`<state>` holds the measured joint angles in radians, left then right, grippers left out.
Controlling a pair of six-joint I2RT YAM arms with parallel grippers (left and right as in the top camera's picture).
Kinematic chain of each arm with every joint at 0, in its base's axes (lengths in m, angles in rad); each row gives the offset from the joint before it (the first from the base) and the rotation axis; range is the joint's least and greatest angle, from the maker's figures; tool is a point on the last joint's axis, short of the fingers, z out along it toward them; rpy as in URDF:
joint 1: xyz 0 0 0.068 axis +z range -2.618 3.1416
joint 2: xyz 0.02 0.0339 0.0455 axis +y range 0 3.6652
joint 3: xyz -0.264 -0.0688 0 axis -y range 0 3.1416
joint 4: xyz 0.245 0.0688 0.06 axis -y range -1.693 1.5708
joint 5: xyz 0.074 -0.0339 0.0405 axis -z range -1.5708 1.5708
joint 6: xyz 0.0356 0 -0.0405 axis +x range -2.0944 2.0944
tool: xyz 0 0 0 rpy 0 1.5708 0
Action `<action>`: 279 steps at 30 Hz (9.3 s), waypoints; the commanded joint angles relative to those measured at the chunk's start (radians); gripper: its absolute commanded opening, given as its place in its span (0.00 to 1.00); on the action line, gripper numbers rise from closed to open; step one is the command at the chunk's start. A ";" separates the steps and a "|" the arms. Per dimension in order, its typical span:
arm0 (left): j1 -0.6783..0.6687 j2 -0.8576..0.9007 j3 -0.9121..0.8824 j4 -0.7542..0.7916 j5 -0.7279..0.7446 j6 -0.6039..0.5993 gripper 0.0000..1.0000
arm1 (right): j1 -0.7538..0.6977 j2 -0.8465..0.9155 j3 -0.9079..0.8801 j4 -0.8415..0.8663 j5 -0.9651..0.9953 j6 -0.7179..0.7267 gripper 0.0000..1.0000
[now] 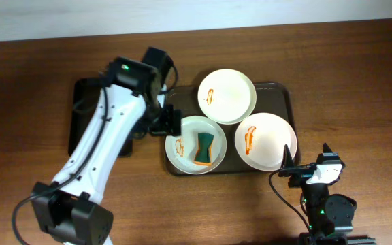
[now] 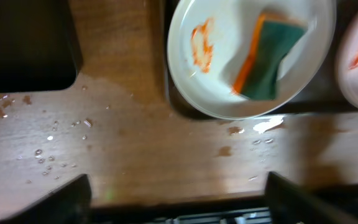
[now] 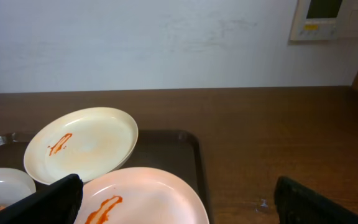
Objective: Clean dirty plates on tray and stack at the side
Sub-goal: 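Move the sponge with the left gripper onto the lower-left plate, then reach the right gripper to the lower-left plate rim and grasp it, then hold the plate with the right gripper and scrub it with the left sponge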
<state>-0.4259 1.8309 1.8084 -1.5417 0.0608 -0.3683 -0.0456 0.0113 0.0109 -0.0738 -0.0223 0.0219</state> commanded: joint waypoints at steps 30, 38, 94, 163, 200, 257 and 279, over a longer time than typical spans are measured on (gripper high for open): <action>-0.021 0.013 -0.407 0.342 -0.016 -0.132 1.00 | 0.007 -0.005 -0.005 -0.005 0.009 0.001 0.98; -0.021 0.013 -0.407 0.307 -0.016 -0.105 1.00 | 0.007 -0.005 -0.005 -0.001 0.009 0.001 0.98; -0.024 0.013 -0.407 0.386 0.029 -0.110 1.00 | 0.282 1.861 1.201 -0.643 -0.384 0.028 0.50; -0.024 0.013 -0.407 0.466 0.040 -0.108 0.51 | 0.380 1.910 1.131 -0.615 -0.348 0.249 0.16; -0.133 0.233 -0.430 0.801 0.331 0.070 0.67 | 0.377 1.910 1.132 -0.558 -0.348 0.249 0.04; -0.140 0.060 -0.262 0.494 -0.176 -0.109 0.00 | 0.378 1.910 1.134 -0.557 -0.363 0.195 0.04; -0.147 0.072 -0.697 0.895 -0.275 -0.151 0.00 | 0.381 1.910 1.201 -0.645 -0.280 0.230 0.04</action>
<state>-0.5716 1.8870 1.1526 -0.5850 -0.0181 -0.5209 0.3344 1.9270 1.1988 -0.7071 -0.3141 0.2584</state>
